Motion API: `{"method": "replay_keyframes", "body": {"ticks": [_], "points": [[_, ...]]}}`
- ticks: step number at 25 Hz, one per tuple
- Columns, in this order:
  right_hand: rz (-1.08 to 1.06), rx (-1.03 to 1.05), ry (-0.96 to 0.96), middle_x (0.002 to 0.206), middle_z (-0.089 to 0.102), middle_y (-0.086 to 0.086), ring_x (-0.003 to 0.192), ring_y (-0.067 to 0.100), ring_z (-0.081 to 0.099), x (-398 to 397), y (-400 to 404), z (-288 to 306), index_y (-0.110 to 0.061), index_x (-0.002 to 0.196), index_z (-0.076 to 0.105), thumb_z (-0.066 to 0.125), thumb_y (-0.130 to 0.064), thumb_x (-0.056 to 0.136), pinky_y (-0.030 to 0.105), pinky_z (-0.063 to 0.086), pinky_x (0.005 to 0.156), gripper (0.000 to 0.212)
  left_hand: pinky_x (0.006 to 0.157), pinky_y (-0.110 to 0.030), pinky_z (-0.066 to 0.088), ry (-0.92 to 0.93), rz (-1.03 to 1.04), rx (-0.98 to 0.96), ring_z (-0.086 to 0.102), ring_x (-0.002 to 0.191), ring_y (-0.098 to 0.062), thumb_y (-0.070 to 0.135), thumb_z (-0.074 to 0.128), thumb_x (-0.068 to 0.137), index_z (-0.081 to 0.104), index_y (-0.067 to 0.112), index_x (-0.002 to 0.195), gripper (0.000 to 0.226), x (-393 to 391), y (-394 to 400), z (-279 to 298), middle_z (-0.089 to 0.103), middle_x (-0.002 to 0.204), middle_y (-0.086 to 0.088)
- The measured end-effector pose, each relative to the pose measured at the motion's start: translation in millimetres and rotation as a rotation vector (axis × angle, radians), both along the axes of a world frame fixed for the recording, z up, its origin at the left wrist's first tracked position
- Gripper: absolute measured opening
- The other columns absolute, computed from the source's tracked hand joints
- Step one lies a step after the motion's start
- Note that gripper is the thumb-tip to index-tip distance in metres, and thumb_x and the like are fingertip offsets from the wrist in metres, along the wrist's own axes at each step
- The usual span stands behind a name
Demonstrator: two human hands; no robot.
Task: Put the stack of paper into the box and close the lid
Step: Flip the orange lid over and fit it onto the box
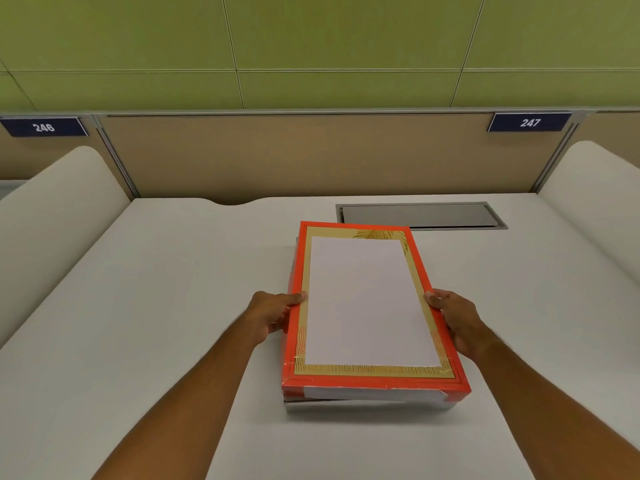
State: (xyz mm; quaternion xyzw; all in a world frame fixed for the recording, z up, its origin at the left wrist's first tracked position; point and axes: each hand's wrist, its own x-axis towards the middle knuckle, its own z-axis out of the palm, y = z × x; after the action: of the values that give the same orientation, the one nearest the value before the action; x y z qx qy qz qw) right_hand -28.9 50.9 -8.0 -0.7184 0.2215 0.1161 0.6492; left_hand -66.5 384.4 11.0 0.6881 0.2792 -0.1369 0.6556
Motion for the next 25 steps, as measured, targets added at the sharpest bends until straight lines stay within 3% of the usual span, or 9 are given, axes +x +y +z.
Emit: {"method": "replay_keyframes", "body": {"ticks": [6,12,19,22,25], "points": [[0.071,-0.018,0.024,0.110,0.070,0.009,0.092,0.032,0.069,9.4,-3.9,-7.9,-0.017,0.124,0.061,0.059,-0.031,0.094,0.044,0.058,0.076,0.033,0.079,-0.041,0.059,0.056,0.006,-0.035,0.072,0.089,-0.034,0.033,0.081,0.072,0.067,0.005,0.093,0.037,-2.5,7.3,-8.7,0.075,0.093,-0.017],[0.172,-0.092,0.090,0.109,0.067,0.011,0.093,0.033,0.066,16.3,-7.1,-5.5,-0.019,0.119,0.058,0.062,-0.033,0.092,0.048,0.056,0.080,0.030,0.076,-0.041,0.058,0.141,-0.014,-0.008,0.071,0.088,-0.032,0.037,0.077,0.077,0.066,0.006,0.097,0.039,-1.7,6.5,-18.2,0.074,0.095,-0.017],[0.265,-0.179,0.203,0.102,0.066,0.011,0.082,0.033,0.066,21.3,-12.8,3.7,-0.017,0.107,0.060,0.066,-0.031,0.090,0.038,0.055,0.053,0.022,0.056,-0.036,0.060,0.182,-0.042,0.081,0.075,0.068,-0.029,0.028,0.076,0.080,0.066,0.005,0.092,0.028,1.6,6.8,-14.8,0.076,0.076,-0.013],[0.281,-0.230,0.205,0.102,0.065,0.012,0.088,0.036,0.066,23.4,-8.6,4.0,-0.013,0.110,0.060,0.067,-0.029,0.090,0.046,0.058,0.069,0.027,0.050,-0.032,0.059,0.149,-0.029,0.137,0.075,0.064,-0.025,0.022,0.078,0.079,0.066,0.002,0.092,0.027,3.8,4.5,-14.7,0.077,0.077,-0.012],[0.205,-0.387,0.058,0.104,0.067,0.012,0.093,0.035,0.065,30.5,-2.4,3.0,-0.005,0.103,0.065,0.070,-0.027,0.088,0.047,0.056,0.083,0.027,0.062,-0.037,0.062,0.028,0.067,0.274,0.074,0.072,-0.025,0.016,0.078,0.078,0.068,0.000,0.089,0.022,12.6,2.1,-14.8,0.074,0.088,-0.014]]}}
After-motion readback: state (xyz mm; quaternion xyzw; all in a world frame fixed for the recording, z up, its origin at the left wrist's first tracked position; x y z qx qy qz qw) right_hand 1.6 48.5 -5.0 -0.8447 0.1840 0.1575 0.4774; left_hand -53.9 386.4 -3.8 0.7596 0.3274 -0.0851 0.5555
